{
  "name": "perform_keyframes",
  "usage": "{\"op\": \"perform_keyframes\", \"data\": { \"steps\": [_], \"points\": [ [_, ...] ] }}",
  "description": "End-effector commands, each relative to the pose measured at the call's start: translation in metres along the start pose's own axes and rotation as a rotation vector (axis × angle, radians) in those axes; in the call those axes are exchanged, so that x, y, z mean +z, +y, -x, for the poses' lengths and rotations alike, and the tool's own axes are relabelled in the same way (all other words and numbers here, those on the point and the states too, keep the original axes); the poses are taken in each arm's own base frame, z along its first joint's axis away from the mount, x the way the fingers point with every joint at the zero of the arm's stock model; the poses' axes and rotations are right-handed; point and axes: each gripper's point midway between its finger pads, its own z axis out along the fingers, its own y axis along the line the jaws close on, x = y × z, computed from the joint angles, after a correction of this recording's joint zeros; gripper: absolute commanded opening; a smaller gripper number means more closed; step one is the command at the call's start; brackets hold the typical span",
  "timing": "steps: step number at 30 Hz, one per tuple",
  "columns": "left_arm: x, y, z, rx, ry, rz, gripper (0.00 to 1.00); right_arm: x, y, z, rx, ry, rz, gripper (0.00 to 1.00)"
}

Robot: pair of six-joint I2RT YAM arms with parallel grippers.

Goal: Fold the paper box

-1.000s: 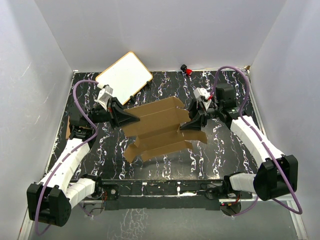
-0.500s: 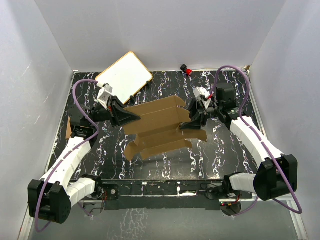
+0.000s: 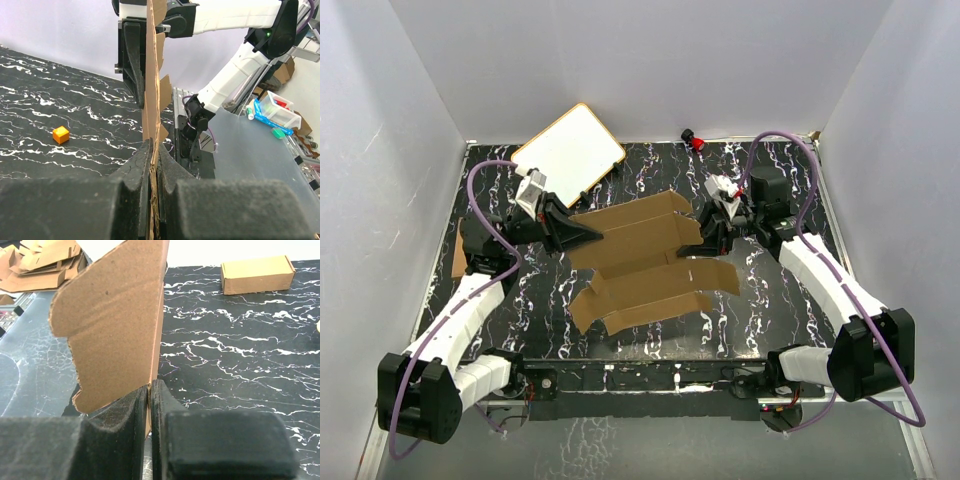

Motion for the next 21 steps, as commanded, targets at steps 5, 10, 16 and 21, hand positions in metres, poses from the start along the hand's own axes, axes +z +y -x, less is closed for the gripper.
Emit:
{"op": "perform_keyframes", "data": {
  "steps": [5,10,16,21],
  "points": [
    [0.0,0.013,-0.008,0.044,0.024,0.068,0.0,-0.004,-0.012,0.006,-0.043,0.005,-0.075,0.08],
    [-0.004,0.027,-0.012,0.044,0.021,0.162,0.0,-0.017,-0.02,0.003,-0.039,0.005,-0.149,0.51],
    [-0.011,0.021,-0.015,0.059,0.005,0.218,0.0,-0.099,-0.049,0.009,-0.022,-0.027,-0.453,0.7],
    [-0.014,0.014,-0.008,0.077,-0.017,0.243,0.0,-0.172,-0.087,-0.008,0.089,-0.061,-0.84,0.7]
  ]
}}
